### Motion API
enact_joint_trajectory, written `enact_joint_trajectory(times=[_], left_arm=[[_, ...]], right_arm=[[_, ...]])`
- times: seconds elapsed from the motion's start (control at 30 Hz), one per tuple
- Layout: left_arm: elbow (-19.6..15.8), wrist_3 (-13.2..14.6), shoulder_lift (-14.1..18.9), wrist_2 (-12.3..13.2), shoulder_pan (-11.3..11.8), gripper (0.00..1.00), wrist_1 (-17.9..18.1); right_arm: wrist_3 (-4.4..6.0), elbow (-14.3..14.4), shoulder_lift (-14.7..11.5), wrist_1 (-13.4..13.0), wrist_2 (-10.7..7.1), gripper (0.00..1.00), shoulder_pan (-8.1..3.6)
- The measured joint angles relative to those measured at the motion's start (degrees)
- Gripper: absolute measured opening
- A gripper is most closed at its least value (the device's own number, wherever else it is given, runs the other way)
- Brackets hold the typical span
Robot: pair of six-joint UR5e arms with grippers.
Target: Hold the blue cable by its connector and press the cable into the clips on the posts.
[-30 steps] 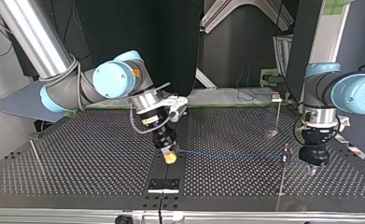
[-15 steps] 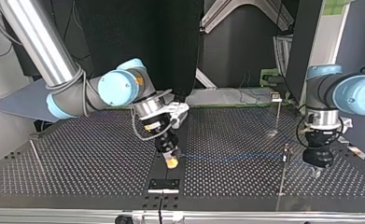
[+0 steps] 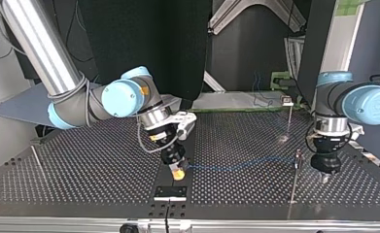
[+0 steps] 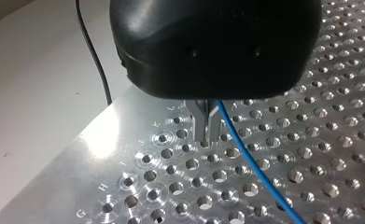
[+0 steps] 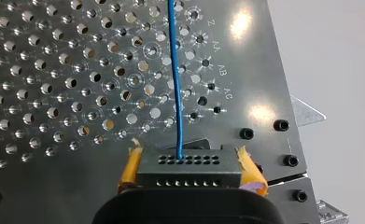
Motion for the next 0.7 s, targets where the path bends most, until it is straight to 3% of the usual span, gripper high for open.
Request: enact_joint_trajectory(times=[0.03,0.07,0.1,0.13,0.2,0.23,0.27,0.53,0.7], left_arm=[[-0.01,0.15,0.00,0.17,0.00,0.42,-0.03],[-0.01,0.34,0.02,0.45,0.00,0.53,-0.07],[-0.01,0.48,0.05,0.59,0.01,0.74,-0.13],[0.00,0.61,0.08,0.65,0.02,0.74,-0.23],[0.00,1.03,0.16,0.38,0.01,0.94,-0.71],[0.00,1.26,0.21,0.13,-0.03,0.94,-1.02],[0.00,1.61,0.32,-0.26,-0.11,1.00,-1.47],[-0.30,4.58,2.77,-2.60,-0.89,1.00,-5.43],[-2.06,4.00,5.25,-2.26,-1.26,1.00,-8.01]], right_arm=[[-0.02,0.00,0.00,0.01,0.00,0.00,0.01],[-0.04,-0.01,0.01,0.02,0.00,0.00,0.02],[-0.05,-0.01,0.01,0.03,0.00,0.00,0.02],[-0.06,-0.01,0.01,0.05,0.00,0.00,0.03],[-0.07,-0.02,0.02,0.08,0.00,0.00,0.07],[-0.08,-0.02,0.02,0.10,-0.01,0.00,0.10],[-0.08,-0.02,0.02,0.12,0.00,0.00,0.10],[-0.16,-0.02,0.02,0.27,-0.01,0.00,0.20],[-0.17,-0.02,0.02,0.27,-0.03,0.00,0.10]])
